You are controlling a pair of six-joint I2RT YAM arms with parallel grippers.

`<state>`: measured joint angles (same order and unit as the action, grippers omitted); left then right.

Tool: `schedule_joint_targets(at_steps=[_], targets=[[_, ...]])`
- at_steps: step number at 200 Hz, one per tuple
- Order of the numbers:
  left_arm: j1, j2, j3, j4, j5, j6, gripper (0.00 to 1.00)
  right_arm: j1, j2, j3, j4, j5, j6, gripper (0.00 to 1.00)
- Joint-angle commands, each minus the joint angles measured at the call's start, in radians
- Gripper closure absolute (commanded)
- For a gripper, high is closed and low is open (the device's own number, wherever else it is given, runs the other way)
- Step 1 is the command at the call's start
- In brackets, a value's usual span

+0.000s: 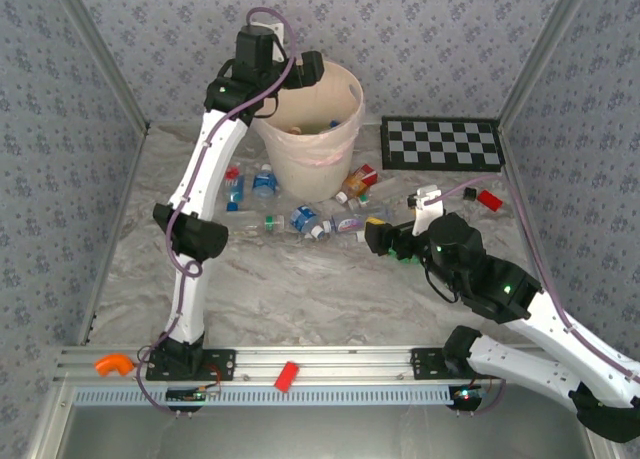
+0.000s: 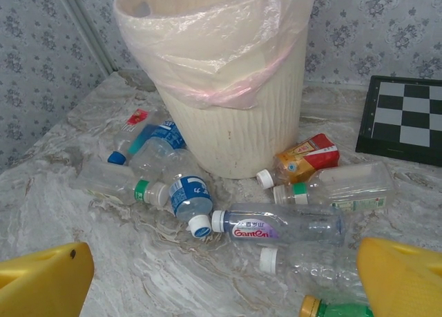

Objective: Put the plastic bottles in the bin

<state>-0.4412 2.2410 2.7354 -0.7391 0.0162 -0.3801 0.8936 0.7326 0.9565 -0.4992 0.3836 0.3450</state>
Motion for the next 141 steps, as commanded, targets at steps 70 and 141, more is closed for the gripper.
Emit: schedule_joint_targets(at_steps=[70, 141], targets=[[-0.051, -0.205, -0.102, -0.146, 0.027, 0.016, 0.0, -0.01, -0.003, -0.005, -0.089, 0.114, 0.039, 0.01], [-0.108, -0.61, -0.795, 0.112, -0.014, 0.01, 0.0, -0.224, 0.02, -0.104, -0.176, 0.009, 0.184, 0.0]])
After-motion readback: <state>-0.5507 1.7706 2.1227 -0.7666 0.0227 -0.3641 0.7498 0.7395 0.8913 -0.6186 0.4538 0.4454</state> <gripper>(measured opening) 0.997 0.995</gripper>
